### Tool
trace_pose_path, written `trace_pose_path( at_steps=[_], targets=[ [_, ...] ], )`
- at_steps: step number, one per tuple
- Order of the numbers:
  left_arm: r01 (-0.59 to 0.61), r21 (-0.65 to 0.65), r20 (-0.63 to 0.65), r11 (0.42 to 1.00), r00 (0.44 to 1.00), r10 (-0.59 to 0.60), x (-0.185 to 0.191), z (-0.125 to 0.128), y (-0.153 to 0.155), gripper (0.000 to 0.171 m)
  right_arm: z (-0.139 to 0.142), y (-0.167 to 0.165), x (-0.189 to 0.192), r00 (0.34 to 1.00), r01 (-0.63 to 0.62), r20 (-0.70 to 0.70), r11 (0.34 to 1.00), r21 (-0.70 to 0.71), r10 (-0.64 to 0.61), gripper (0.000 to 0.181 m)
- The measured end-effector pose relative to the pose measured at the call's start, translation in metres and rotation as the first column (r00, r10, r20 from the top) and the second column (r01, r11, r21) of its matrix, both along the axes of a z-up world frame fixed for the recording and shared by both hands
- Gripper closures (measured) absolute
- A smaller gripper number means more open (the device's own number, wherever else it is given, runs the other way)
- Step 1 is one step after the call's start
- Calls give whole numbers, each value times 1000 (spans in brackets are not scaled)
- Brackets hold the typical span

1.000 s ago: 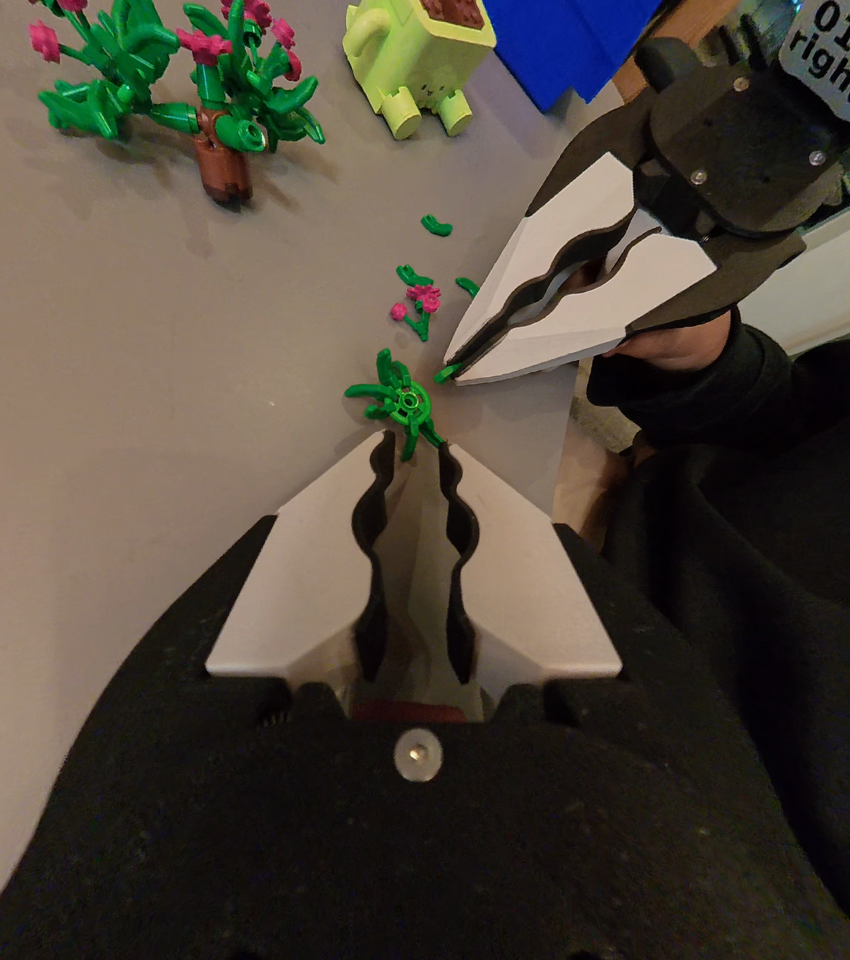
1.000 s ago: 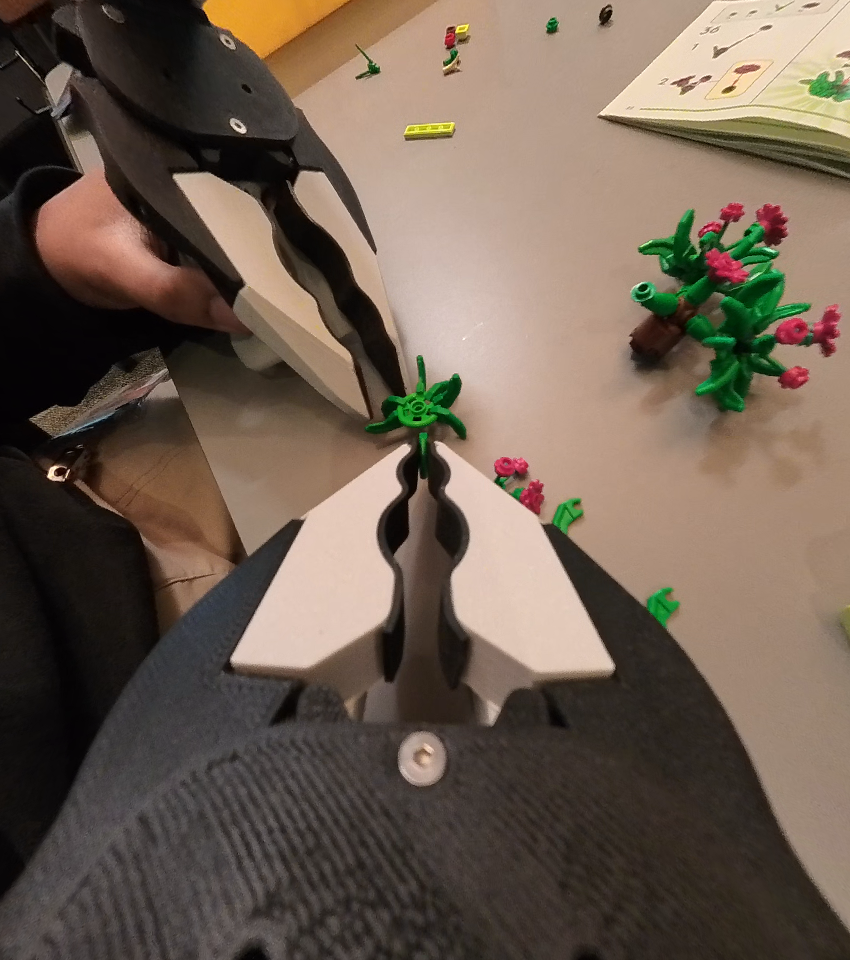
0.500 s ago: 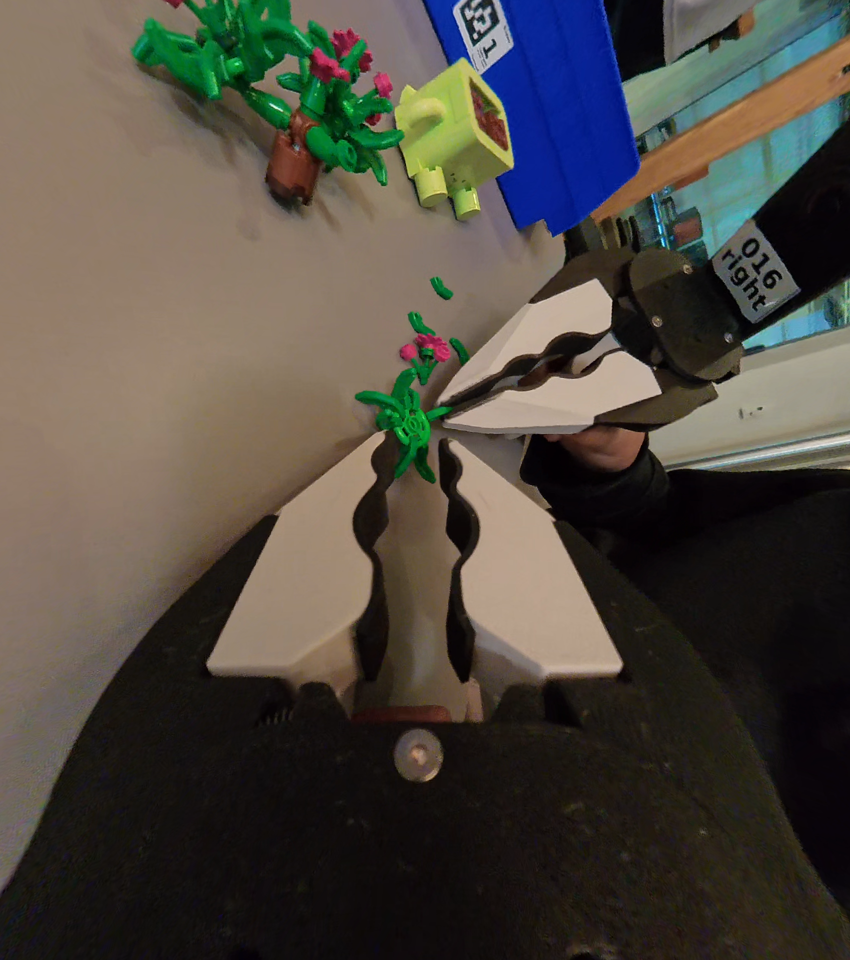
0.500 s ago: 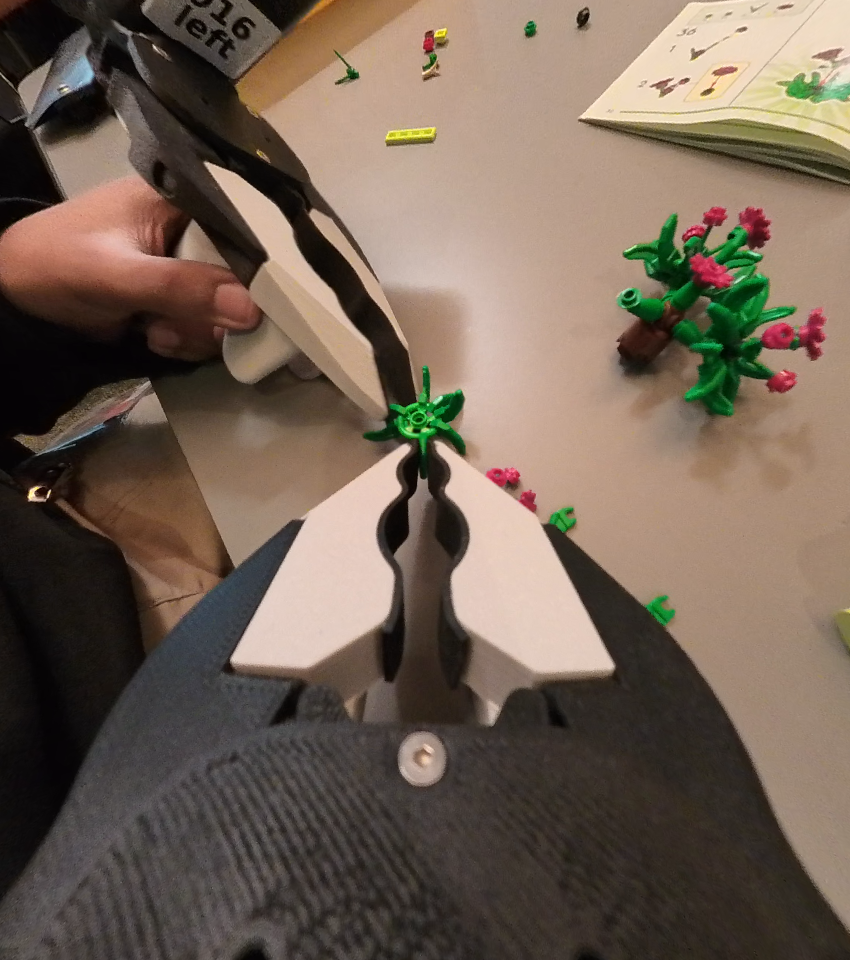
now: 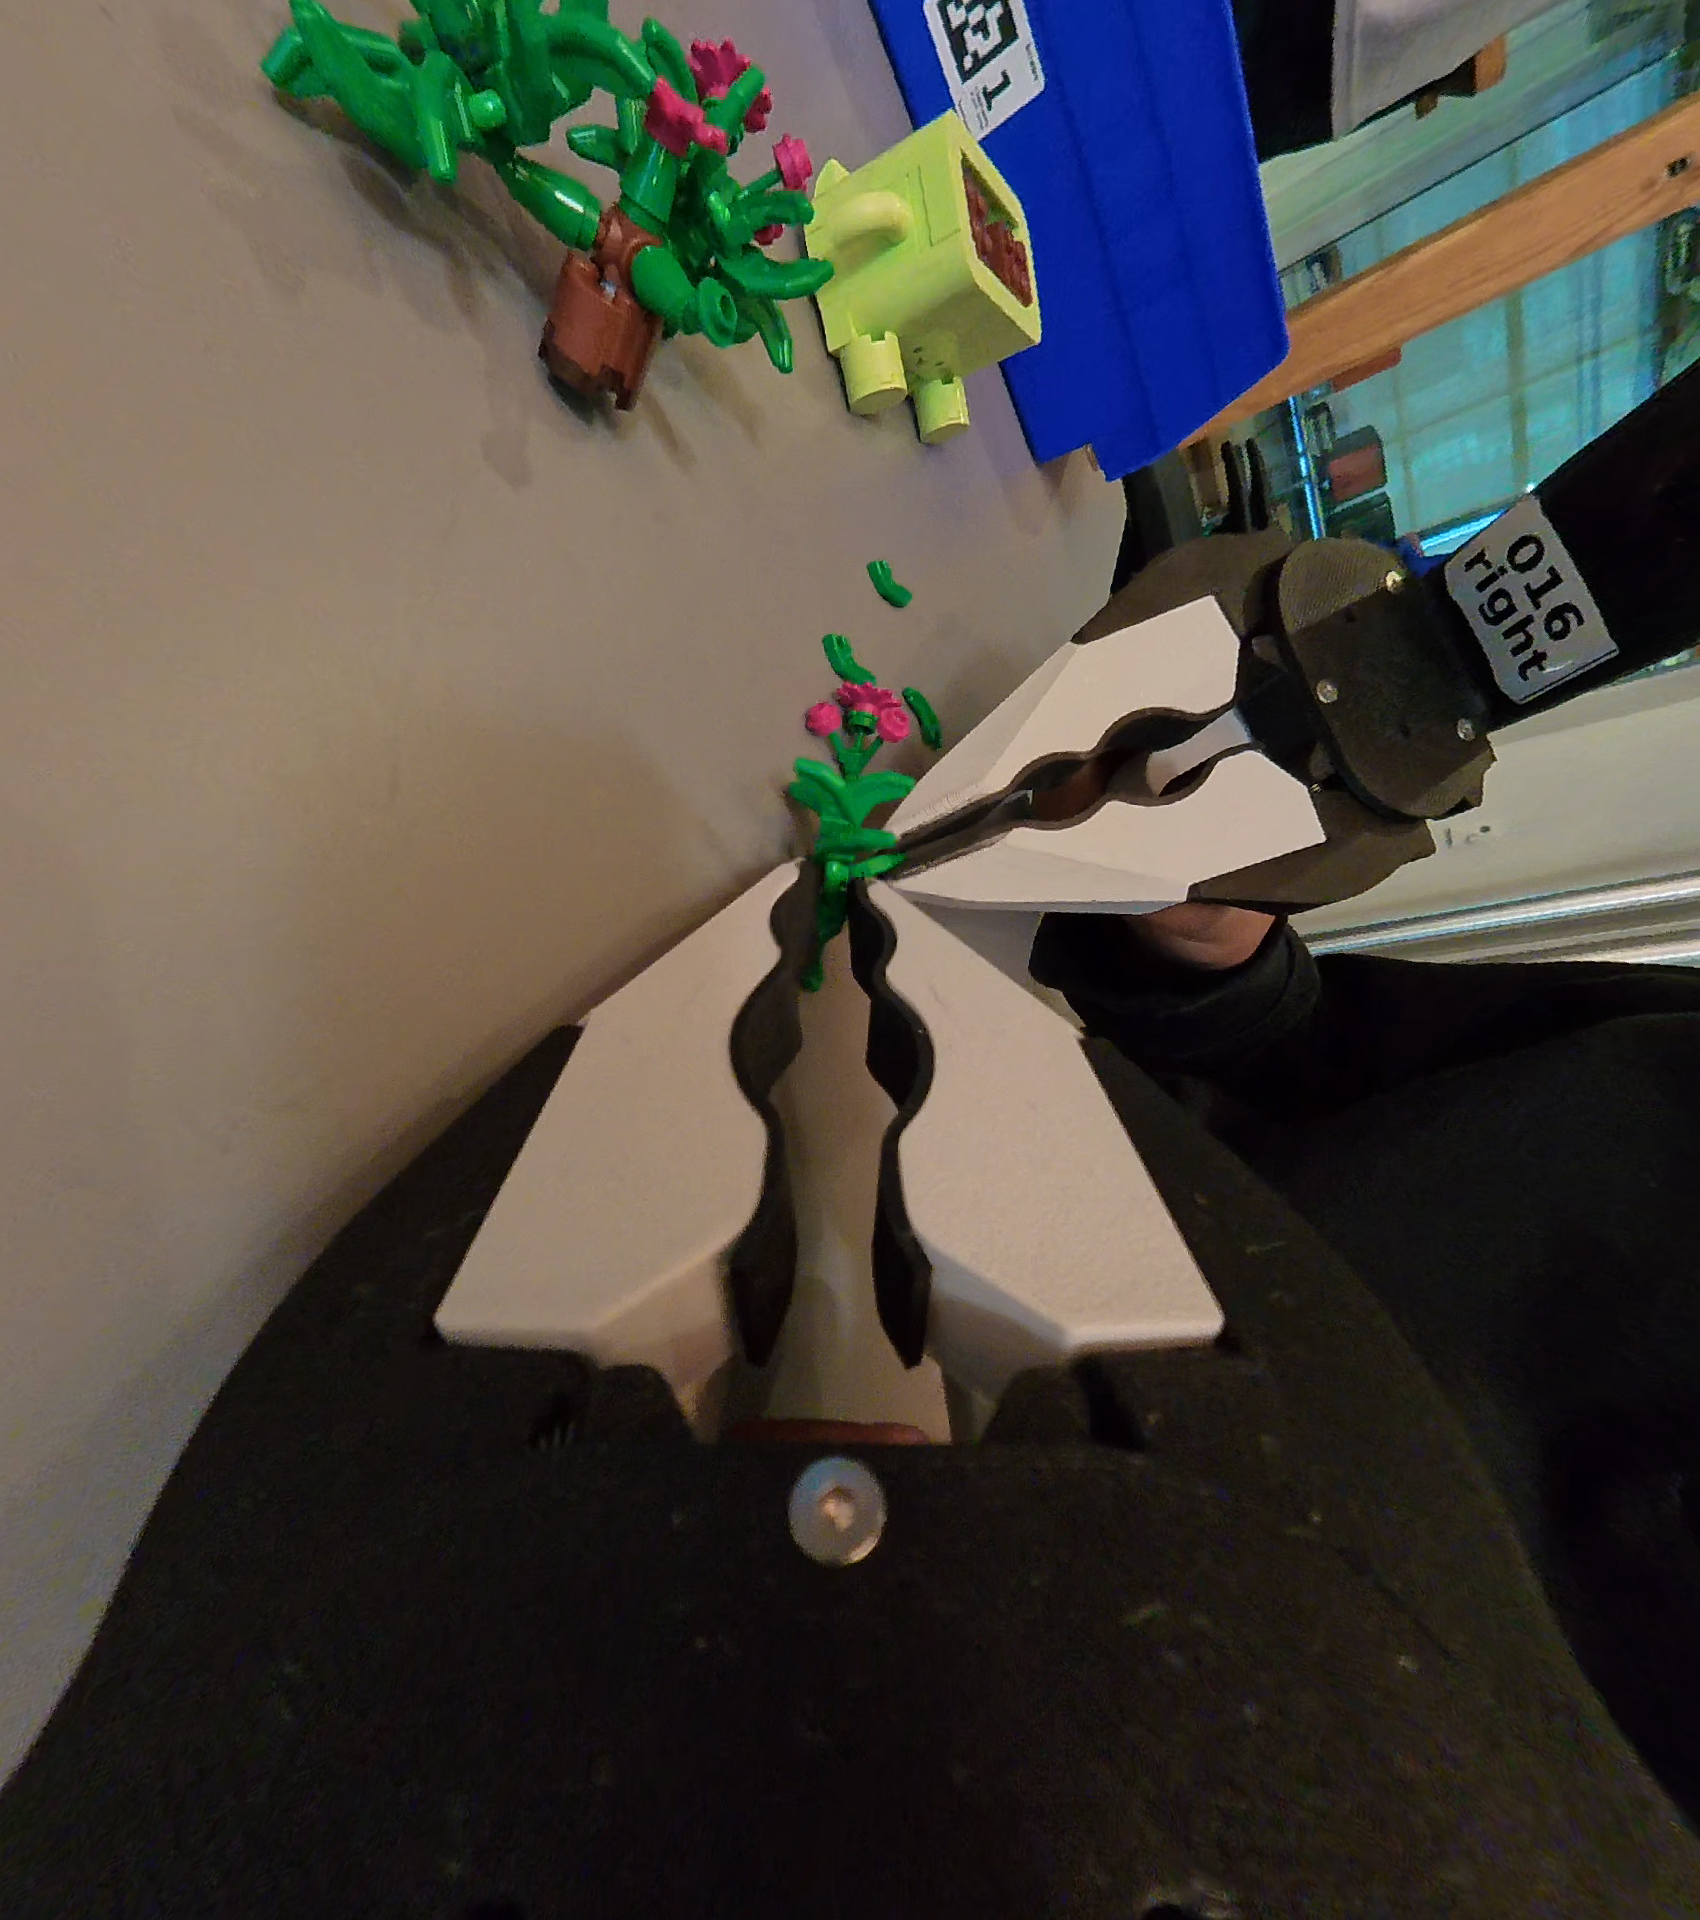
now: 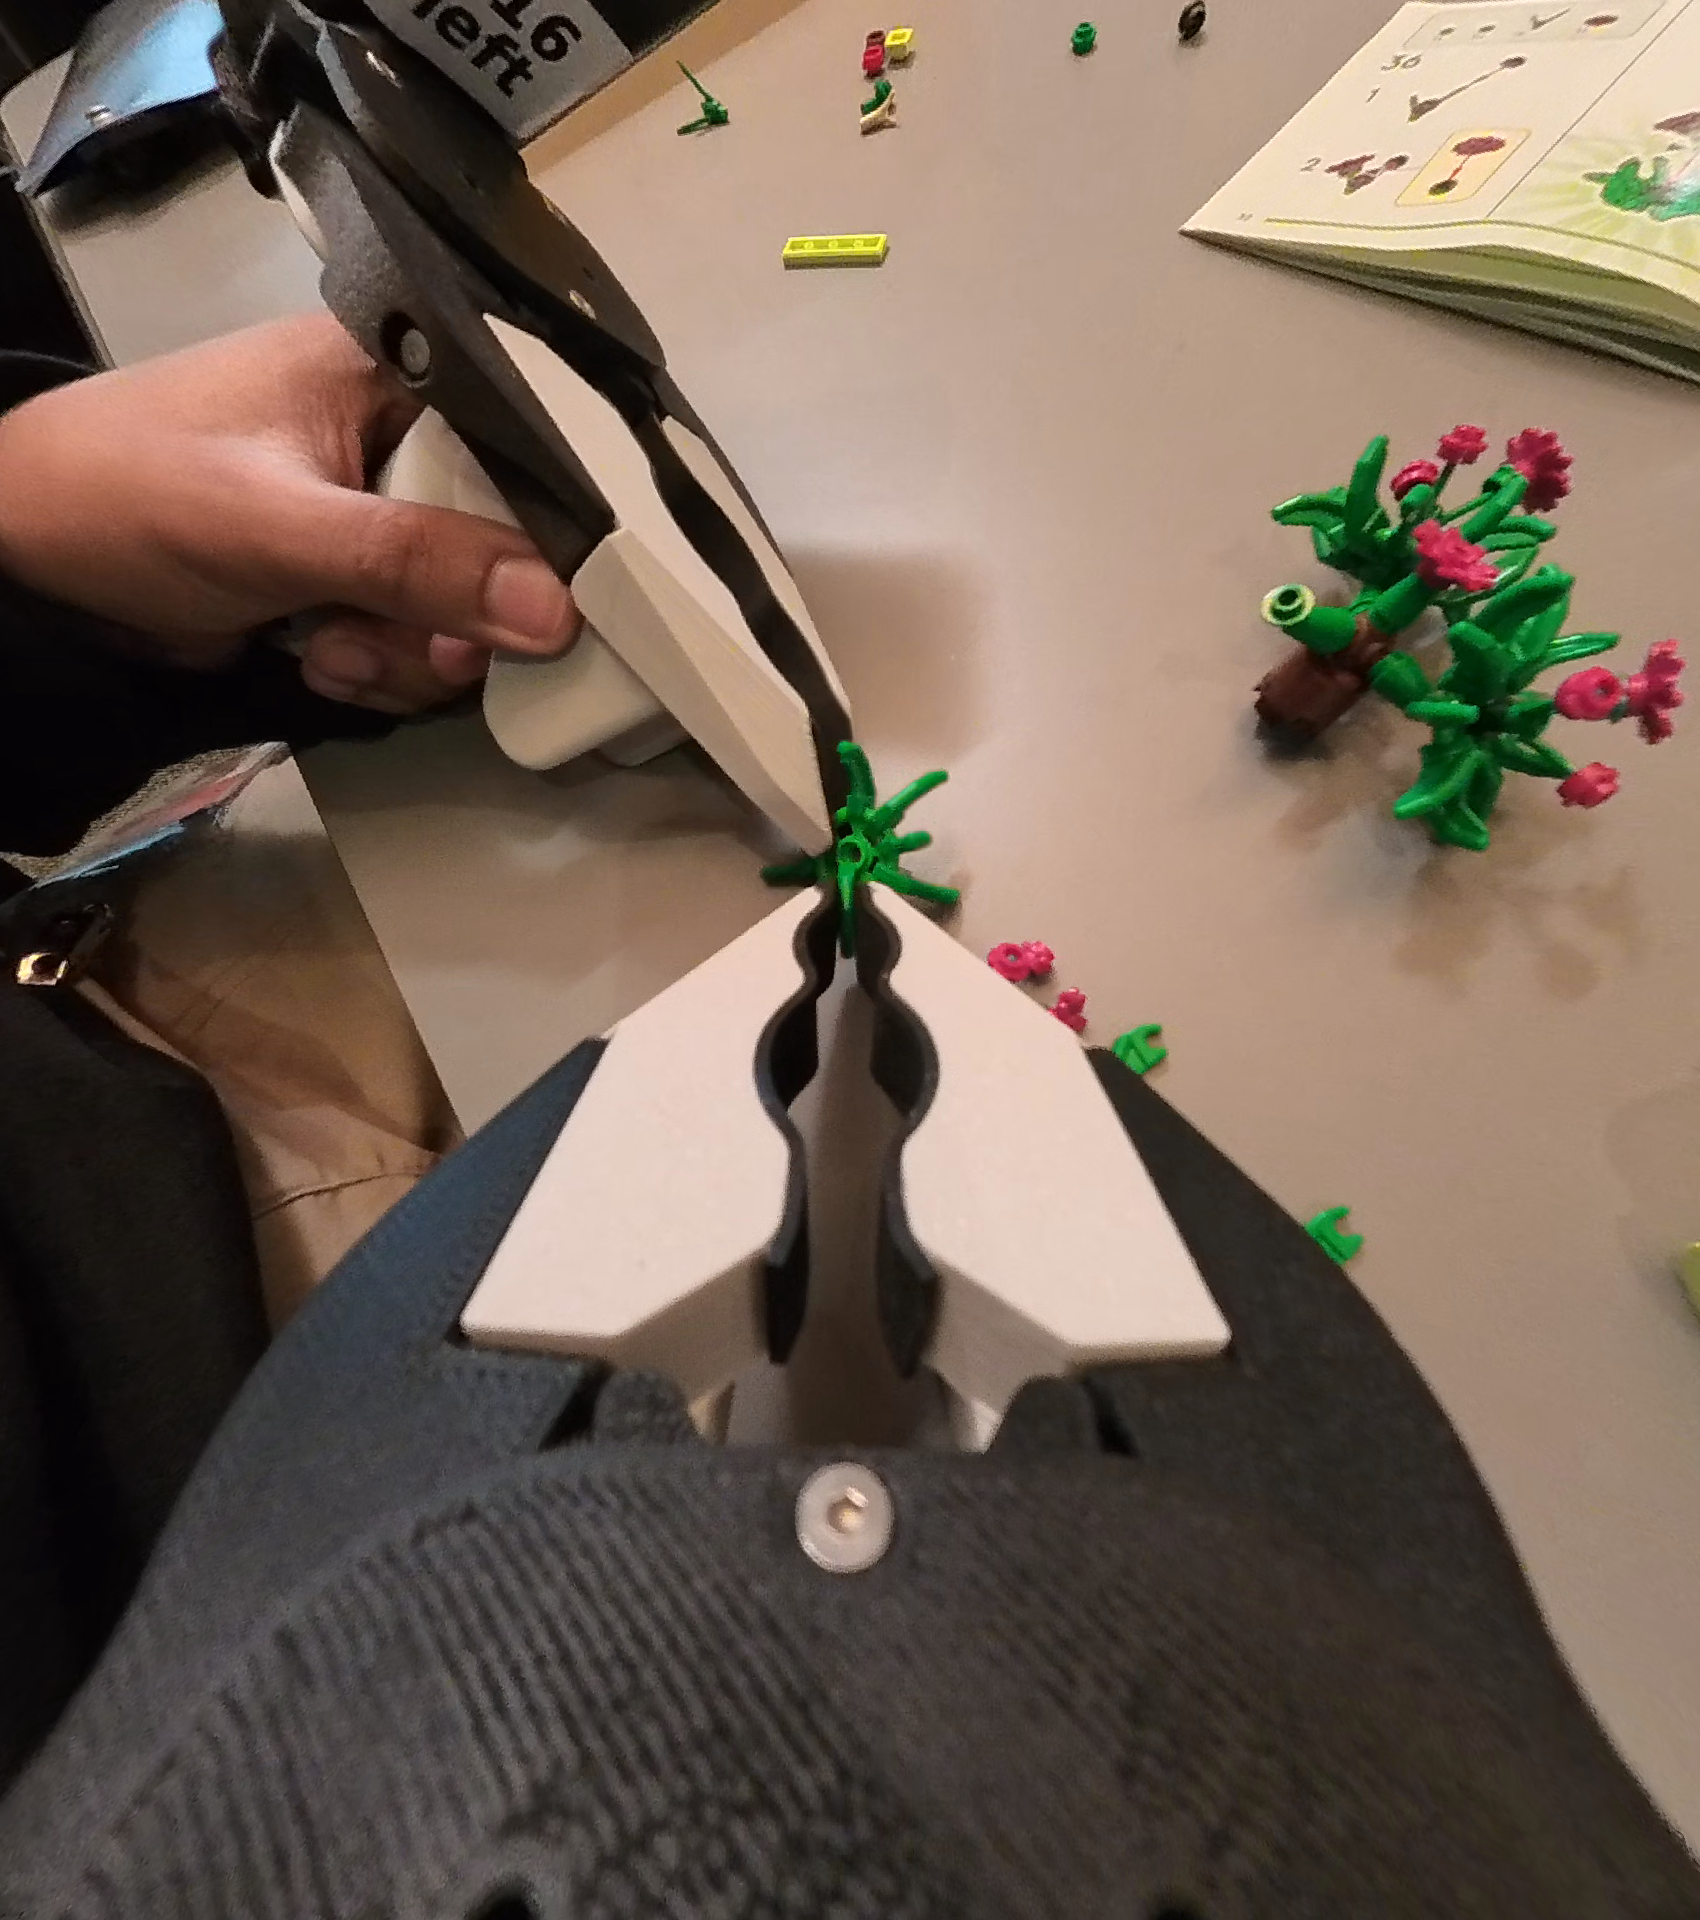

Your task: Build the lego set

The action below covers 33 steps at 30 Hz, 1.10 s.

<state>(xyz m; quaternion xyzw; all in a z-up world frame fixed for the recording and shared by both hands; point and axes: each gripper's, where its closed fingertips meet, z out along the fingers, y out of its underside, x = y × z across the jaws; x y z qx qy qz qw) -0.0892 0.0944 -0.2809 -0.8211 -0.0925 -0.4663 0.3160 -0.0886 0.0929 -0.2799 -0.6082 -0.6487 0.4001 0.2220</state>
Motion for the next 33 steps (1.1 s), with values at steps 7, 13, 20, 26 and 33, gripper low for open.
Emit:
trace_pose_path(
  at_steps=[7,13,20,26,33],
  targets=[
    [-50,76,125,996,991,40,-8,18,3,169,10,0,0,998,4,-62,1000,-4,-4,181],
    [-89,149,311,985,950,39,-10,43,2,169,46,-6,-1,953,-1,-302,997,72,23,181],
    [-96,209,514,973,857,-26,-3,69,-4,166,67,-6,4,863,94,-488,905,415,134,181],
    [-107,238,540,965,841,-40,-3,75,-7,166,73,-8,5,839,133,-529,895,426,127,181],
    [-113,256,543,960,838,-46,2,78,-7,166,77,-8,7,822,134,-556,905,403,126,181]
  ],
)
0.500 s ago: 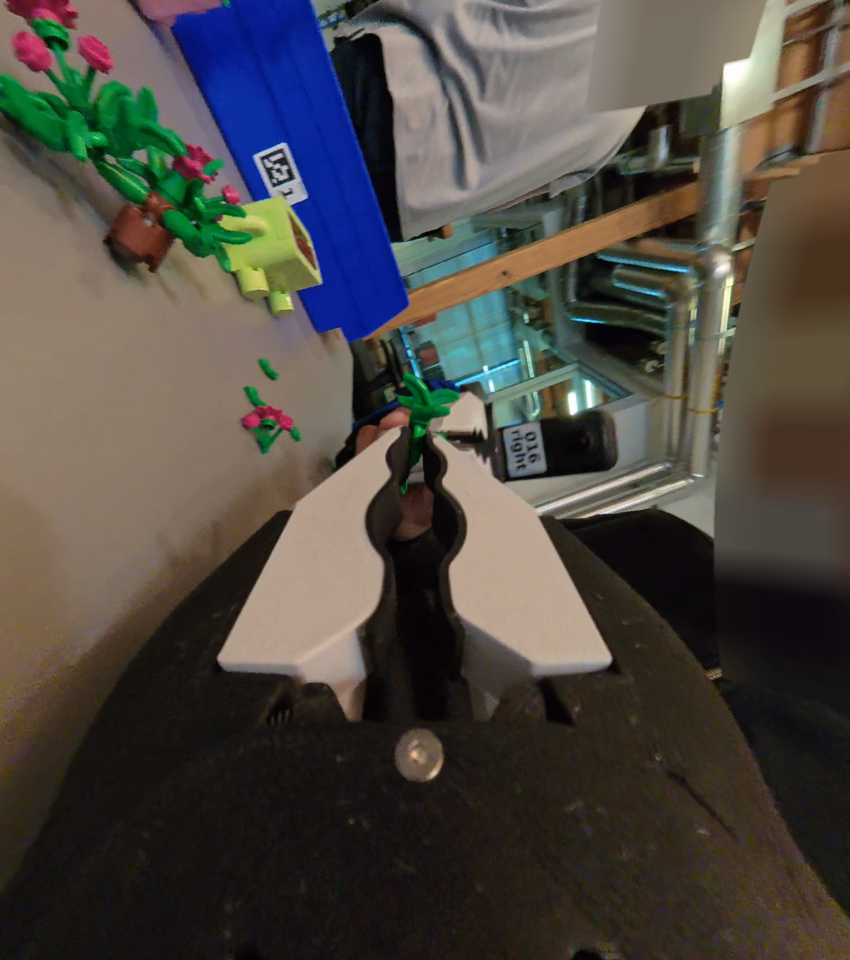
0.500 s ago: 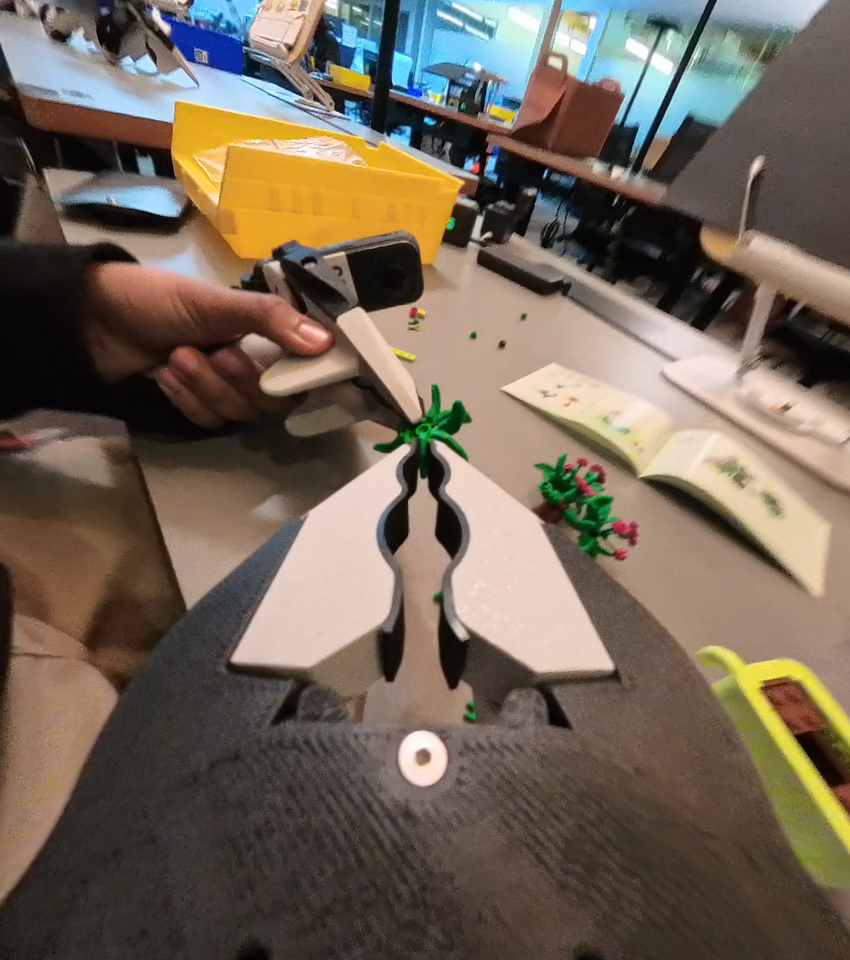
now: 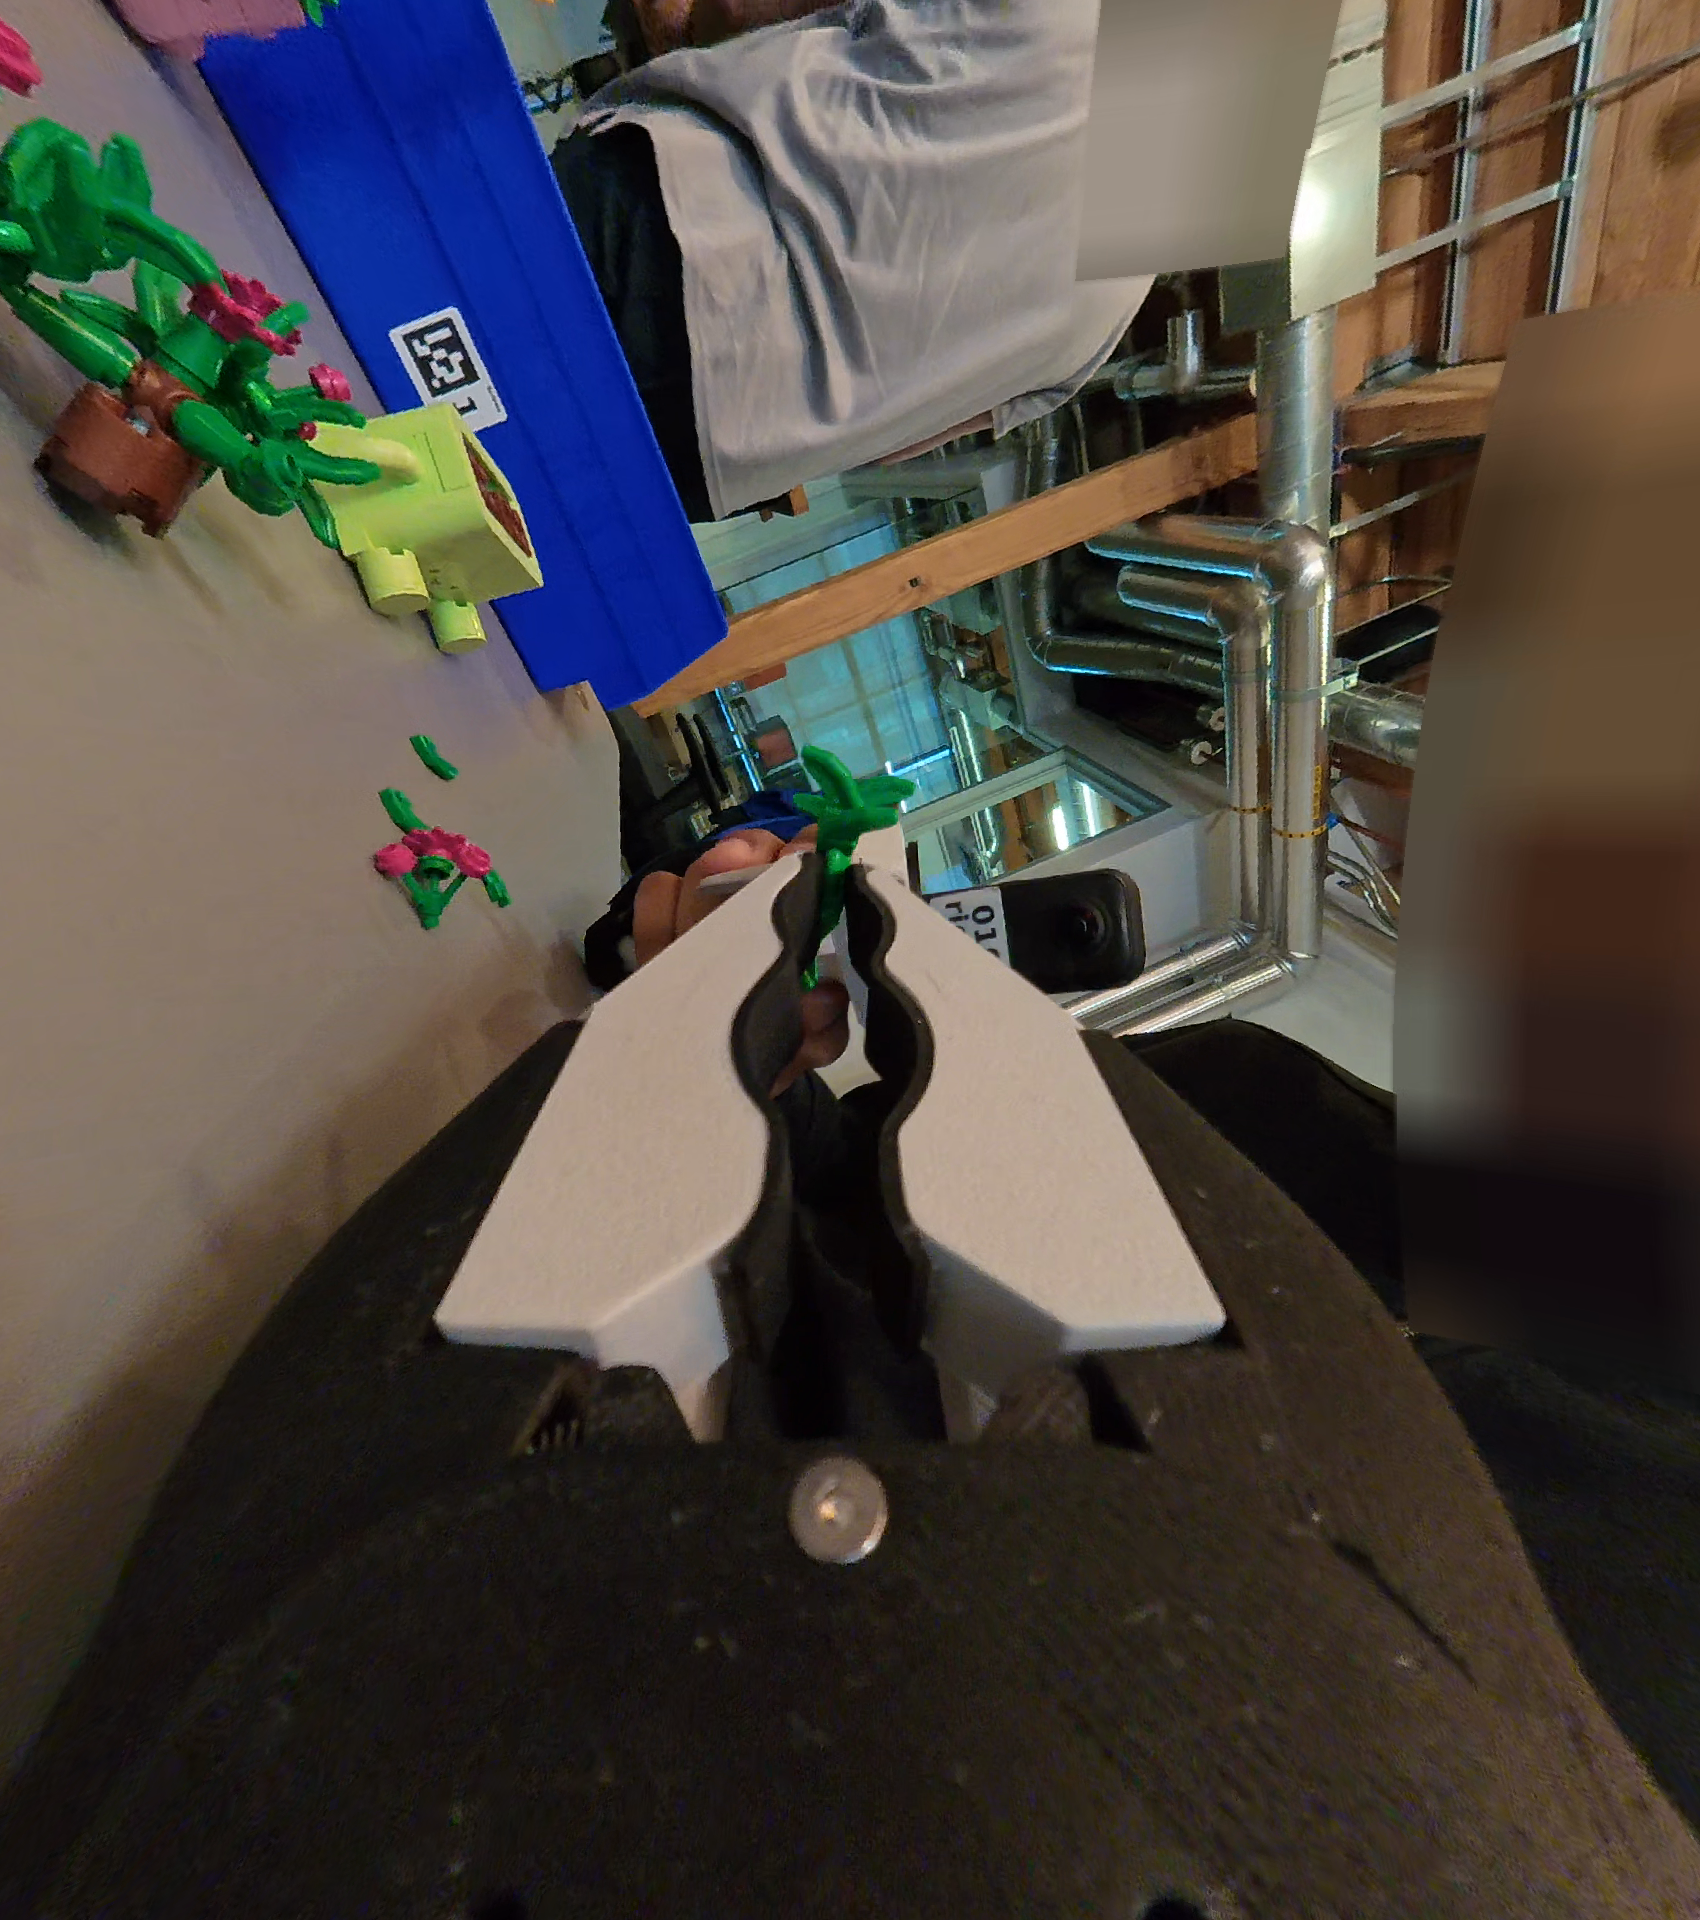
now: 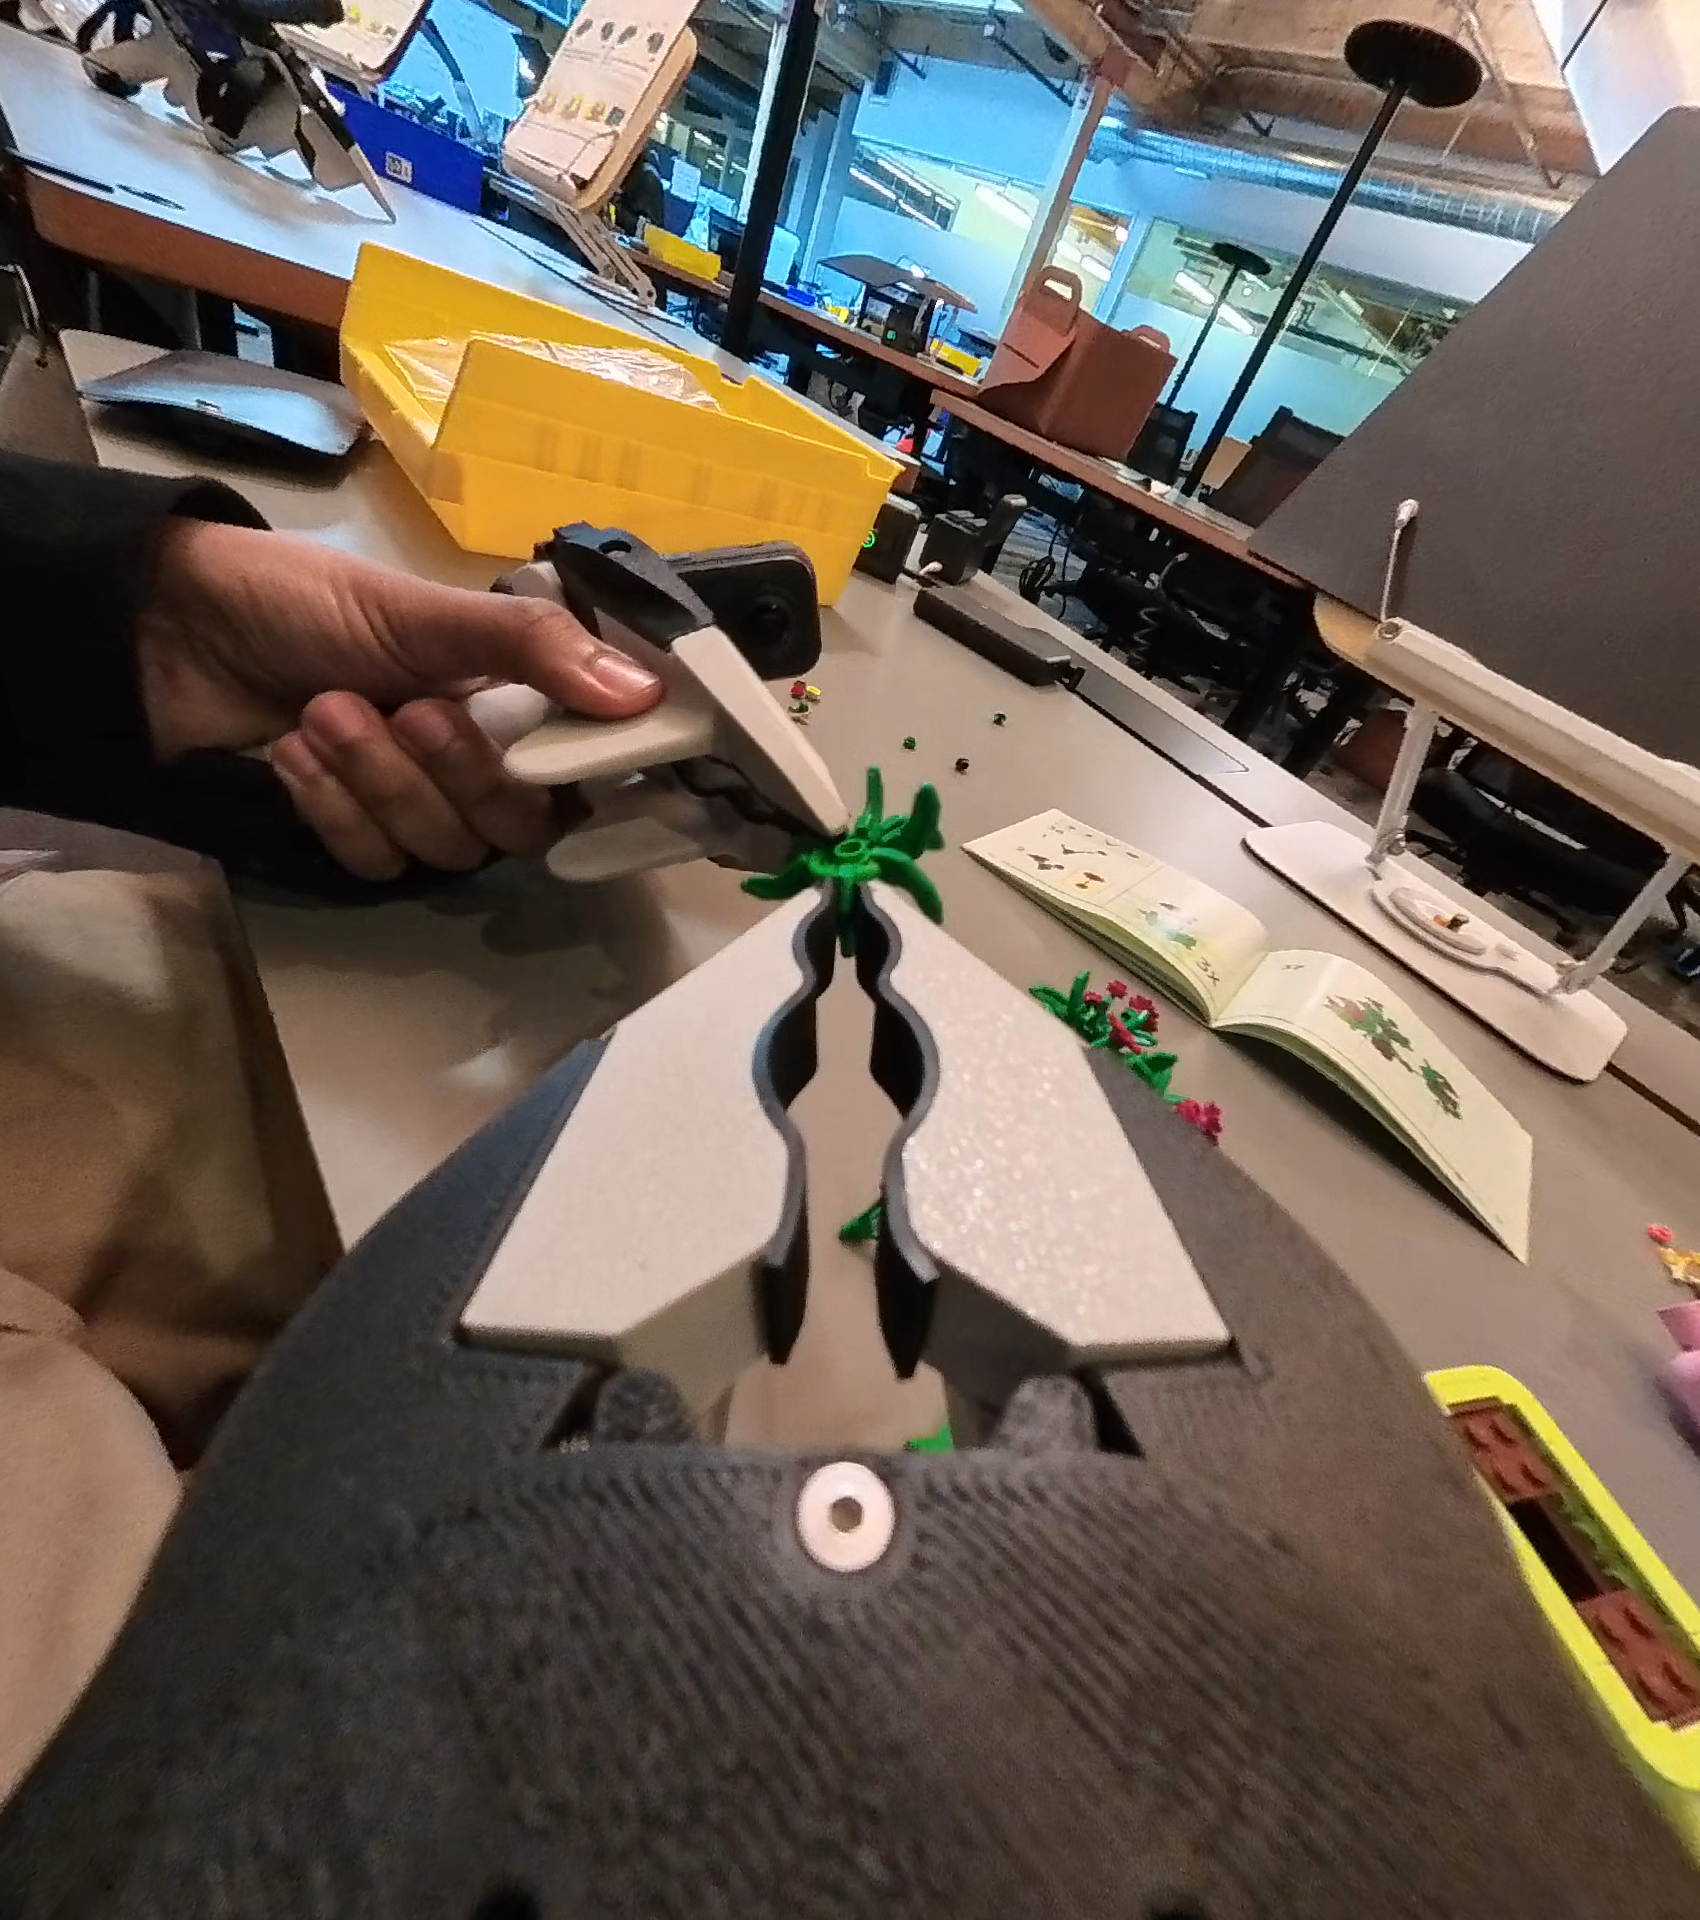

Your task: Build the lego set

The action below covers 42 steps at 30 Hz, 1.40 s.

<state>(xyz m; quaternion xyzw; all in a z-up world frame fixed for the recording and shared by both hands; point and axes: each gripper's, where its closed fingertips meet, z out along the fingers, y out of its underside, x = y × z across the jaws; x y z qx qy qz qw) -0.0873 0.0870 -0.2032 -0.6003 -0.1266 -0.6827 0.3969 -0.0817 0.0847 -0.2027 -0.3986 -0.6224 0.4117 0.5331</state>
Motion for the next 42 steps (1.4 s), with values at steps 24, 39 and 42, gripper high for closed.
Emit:
trace_pose_path(
  at_steps=[24,39,42],
  targets=[
    [-31,50,91,998,996,26,1,11,-1,167,3,-1,1,1000,-4,-16,1000,-17,4,180],
    [-87,56,-82,995,992,91,7,4,3,166,-9,6,0,997,40,63,999,36,-43,181],
    [-98,59,-68,993,992,102,4,5,3,166,-9,7,0,997,39,62,999,30,-41,181]
  ],
)
